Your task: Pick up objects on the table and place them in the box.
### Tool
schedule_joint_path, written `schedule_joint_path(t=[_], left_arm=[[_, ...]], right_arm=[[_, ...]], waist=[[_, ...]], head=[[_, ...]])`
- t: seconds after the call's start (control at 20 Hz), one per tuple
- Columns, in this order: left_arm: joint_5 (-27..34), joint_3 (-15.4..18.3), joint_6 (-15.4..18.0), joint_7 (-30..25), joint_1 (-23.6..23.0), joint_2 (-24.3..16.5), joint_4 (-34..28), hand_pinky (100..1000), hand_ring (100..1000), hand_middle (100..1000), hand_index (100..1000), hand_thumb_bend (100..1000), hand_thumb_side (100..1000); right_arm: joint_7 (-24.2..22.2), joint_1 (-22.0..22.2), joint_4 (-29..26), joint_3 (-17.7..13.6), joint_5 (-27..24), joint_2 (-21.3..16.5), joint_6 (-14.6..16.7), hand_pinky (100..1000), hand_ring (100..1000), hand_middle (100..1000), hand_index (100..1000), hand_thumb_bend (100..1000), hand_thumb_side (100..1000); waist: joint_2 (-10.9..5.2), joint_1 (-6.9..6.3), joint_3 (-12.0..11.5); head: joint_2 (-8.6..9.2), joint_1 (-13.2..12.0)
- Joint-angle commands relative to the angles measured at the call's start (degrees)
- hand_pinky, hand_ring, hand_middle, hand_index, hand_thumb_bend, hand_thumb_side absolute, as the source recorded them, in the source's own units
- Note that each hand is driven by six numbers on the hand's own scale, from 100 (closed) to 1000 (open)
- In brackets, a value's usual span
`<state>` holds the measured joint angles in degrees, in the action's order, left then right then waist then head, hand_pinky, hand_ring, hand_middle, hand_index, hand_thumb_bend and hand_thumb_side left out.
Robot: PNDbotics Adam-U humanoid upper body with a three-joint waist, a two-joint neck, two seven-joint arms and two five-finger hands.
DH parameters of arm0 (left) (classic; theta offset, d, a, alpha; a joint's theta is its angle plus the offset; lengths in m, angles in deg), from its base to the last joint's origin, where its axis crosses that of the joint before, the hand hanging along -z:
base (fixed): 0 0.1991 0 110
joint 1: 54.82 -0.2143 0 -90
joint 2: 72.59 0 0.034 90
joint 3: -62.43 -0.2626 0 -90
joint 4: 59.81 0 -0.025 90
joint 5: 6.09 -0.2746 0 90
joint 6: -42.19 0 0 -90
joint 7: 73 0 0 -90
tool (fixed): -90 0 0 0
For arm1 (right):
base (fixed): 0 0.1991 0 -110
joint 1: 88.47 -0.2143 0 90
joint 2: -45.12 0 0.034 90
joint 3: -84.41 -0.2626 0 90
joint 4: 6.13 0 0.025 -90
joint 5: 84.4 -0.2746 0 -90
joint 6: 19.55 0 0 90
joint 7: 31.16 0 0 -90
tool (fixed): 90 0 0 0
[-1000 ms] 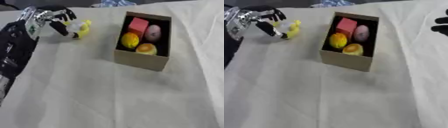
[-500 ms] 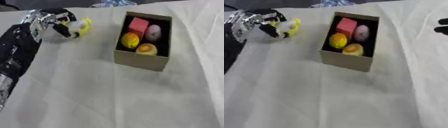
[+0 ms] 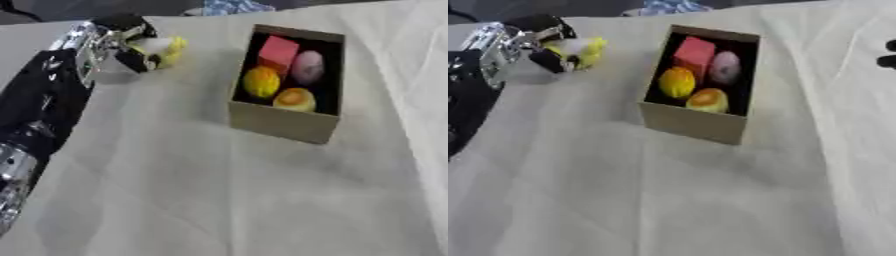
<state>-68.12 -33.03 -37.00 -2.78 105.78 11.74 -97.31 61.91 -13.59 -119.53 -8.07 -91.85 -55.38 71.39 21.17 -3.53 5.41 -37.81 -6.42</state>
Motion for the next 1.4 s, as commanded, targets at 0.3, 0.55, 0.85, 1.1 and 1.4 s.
schedule_joint_path(t=[0.3,0.55,0.85,1.1,1.4], left_arm=[[10.9,-4.0,4.1,-2.7,3.7,0.1,-12.7,746,613,584,686,113,249],[23.7,-10.8,5.1,-9.1,3.8,2.6,-20.4,746,610,583,692,176,315],[29.3,-16.7,4.0,-14.3,2.8,6.9,-23.7,747,617,591,698,231,335],[25.9,-18.3,4.3,-14.0,1.8,10.7,-23.1,749,624,597,703,259,335],[18.9,-19.0,5.7,-12.7,0.5,12.8,-19.9,756,645,615,714,315,333]], right_arm=[[0.1,-0.2,-1.2,-0.4,-0.2,-1.2,0.1,897,747,735,884,100,707],[-0.2,-0.6,-1.2,-0.2,-0.4,-1.3,0.2,897,747,736,883,100,703],[-0.5,-1.1,-1.2,0.0,-0.6,-1.1,0.2,897,748,736,883,100,701],[-0.5,-1.4,-1.2,0.1,-0.7,-1.0,0.1,897,747,736,883,100,702],[-0.6,-1.5,-1.2,0.1,-0.8,-0.8,0.1,897,747,736,883,100,702]], waist=[[-3.31,0.07,-0.8],[-3.94,0.12,-0.7],[-4.05,0.17,-0.3],[-3.96,0.08,-0.1],[-3.96,0.02,0.1]], head=[[-1.30,1.0],[-1.75,1.6],[-1.79,1.4],[-1.70,1.2],[-1.47,1.0]])
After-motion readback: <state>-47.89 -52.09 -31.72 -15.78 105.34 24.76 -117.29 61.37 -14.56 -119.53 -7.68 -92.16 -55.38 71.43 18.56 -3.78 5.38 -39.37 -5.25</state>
